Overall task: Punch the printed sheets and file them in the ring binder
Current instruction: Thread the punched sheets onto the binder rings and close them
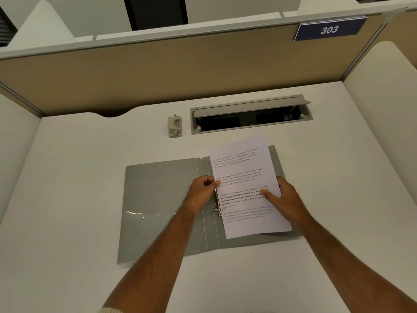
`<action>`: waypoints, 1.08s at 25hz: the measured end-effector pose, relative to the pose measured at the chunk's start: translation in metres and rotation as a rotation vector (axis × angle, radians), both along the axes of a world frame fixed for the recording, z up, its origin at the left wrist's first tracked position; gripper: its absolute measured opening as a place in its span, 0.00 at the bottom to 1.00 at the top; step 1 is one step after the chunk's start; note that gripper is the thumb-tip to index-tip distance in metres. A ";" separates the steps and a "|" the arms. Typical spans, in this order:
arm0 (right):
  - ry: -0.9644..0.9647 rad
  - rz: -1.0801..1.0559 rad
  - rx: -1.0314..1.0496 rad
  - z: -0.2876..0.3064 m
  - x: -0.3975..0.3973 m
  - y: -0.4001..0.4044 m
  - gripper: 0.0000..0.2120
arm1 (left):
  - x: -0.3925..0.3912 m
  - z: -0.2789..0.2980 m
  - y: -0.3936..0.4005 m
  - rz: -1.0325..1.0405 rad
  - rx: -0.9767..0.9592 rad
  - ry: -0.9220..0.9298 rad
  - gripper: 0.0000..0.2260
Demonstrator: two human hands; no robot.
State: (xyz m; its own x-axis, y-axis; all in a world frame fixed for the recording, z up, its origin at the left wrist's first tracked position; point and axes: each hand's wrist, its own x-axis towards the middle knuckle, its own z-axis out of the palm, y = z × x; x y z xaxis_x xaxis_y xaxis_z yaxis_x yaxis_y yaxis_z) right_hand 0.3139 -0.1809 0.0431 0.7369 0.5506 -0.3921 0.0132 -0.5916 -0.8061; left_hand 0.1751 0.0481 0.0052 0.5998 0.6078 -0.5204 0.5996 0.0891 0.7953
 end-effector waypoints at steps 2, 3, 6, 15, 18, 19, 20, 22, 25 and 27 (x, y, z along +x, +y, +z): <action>0.010 -0.006 -0.003 -0.004 0.002 0.000 0.18 | 0.000 0.000 0.001 0.016 -0.014 -0.028 0.04; 0.011 -0.006 -0.006 -0.005 0.002 -0.001 0.18 | 0.000 -0.001 0.001 0.019 -0.020 -0.039 0.04; 0.011 0.004 -0.018 -0.008 0.004 -0.001 0.18 | -0.001 -0.003 0.004 0.013 -0.046 -0.059 0.05; 0.022 -0.013 0.007 -0.010 0.004 -0.003 0.14 | 0.003 -0.001 0.011 -0.031 -0.080 -0.014 0.08; 0.018 -0.009 -0.003 -0.011 0.004 -0.004 0.15 | 0.004 0.002 0.012 -0.057 -0.080 0.018 0.08; 0.016 -0.008 -0.010 -0.012 0.004 -0.004 0.16 | 0.005 0.002 0.012 -0.061 -0.078 0.030 0.07; 0.015 -0.007 -0.014 -0.013 0.004 -0.004 0.16 | 0.006 0.002 0.012 -0.063 -0.076 0.039 0.07; 0.014 -0.010 -0.019 -0.014 0.005 -0.005 0.17 | 0.008 0.003 0.012 -0.065 -0.065 0.058 0.08; 0.006 -0.009 -0.029 -0.016 0.005 -0.005 0.16 | 0.010 0.002 0.011 -0.068 -0.048 0.075 0.08; 0.005 -0.008 -0.034 -0.017 0.005 -0.005 0.17 | 0.011 0.000 0.010 -0.057 -0.040 0.069 0.08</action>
